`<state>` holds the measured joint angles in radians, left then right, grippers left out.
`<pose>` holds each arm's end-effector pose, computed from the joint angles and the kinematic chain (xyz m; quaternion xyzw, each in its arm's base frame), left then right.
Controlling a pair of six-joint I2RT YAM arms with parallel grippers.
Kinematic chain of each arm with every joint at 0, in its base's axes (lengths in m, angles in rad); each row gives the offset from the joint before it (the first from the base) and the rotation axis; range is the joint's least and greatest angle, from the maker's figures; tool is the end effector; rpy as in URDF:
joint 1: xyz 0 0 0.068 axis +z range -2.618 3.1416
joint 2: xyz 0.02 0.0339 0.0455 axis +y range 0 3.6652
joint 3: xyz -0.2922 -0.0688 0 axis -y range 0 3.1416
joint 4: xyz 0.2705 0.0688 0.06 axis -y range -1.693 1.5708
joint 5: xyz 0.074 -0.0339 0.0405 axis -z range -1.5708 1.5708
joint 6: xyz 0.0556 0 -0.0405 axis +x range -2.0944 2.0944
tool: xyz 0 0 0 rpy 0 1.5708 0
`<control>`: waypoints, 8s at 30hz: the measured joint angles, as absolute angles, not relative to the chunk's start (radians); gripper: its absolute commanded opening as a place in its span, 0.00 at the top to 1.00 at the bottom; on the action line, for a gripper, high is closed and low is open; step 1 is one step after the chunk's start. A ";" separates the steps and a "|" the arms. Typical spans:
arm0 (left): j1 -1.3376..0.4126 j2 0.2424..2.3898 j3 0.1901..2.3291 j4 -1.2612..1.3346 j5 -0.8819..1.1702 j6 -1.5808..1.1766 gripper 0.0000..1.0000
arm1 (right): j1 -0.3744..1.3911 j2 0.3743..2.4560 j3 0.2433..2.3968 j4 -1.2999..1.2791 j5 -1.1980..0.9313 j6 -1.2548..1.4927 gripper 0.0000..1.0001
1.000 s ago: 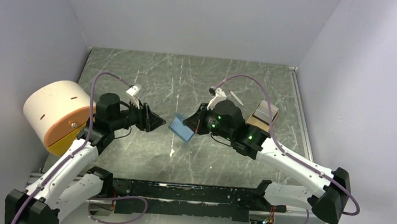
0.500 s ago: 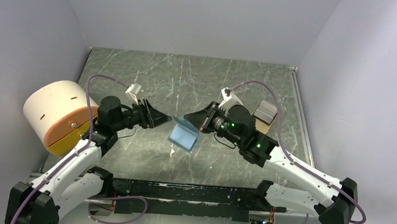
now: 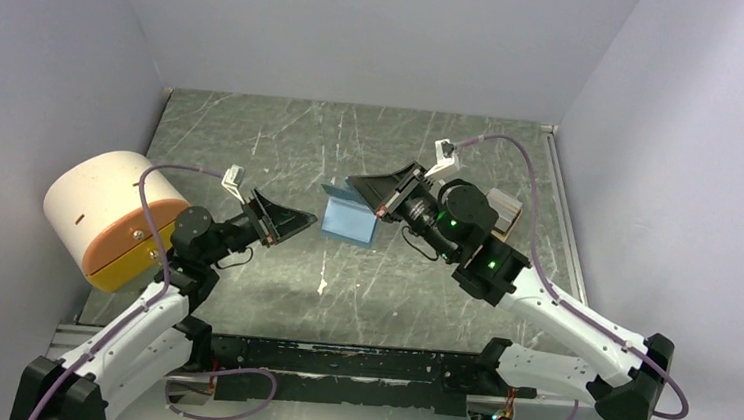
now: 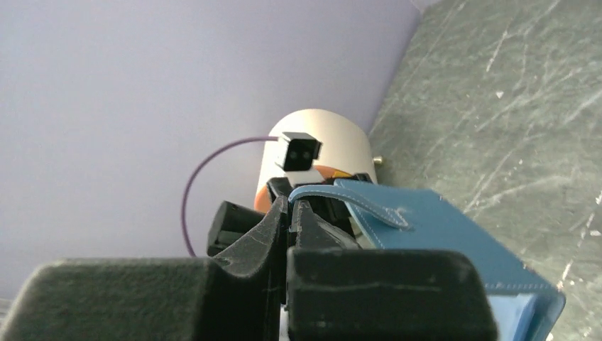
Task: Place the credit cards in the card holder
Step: Place the card holder at the center of the board, then pick up the credit card from the storage box.
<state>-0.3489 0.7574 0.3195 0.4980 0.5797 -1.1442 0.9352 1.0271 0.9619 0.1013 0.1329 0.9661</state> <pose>0.1760 -0.0964 0.2611 -0.0626 0.6863 -0.6176 0.3790 0.1672 0.2143 0.4105 0.0585 0.6919 0.5576 0.4549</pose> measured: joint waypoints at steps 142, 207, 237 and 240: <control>-0.463 1.548 0.503 0.321 0.662 -0.836 0.20 | 0.831 1.177 0.445 0.105 0.109 1.001 0.84; -0.505 1.617 0.893 -0.268 0.548 -0.549 0.88 | 0.687 1.144 0.632 -0.249 0.255 0.730 0.39; -0.433 1.643 0.910 -0.421 0.633 -0.397 0.78 | 0.252 1.466 1.003 -0.387 0.421 -0.276 0.32; -0.433 1.643 0.908 -0.421 0.640 -0.395 0.76 | 0.236 1.449 0.953 -0.383 0.411 -0.359 0.33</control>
<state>-0.4328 1.6428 0.9077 -0.4210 0.6395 -0.3950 0.2359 1.4494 0.9531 -0.3832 0.4114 -0.3588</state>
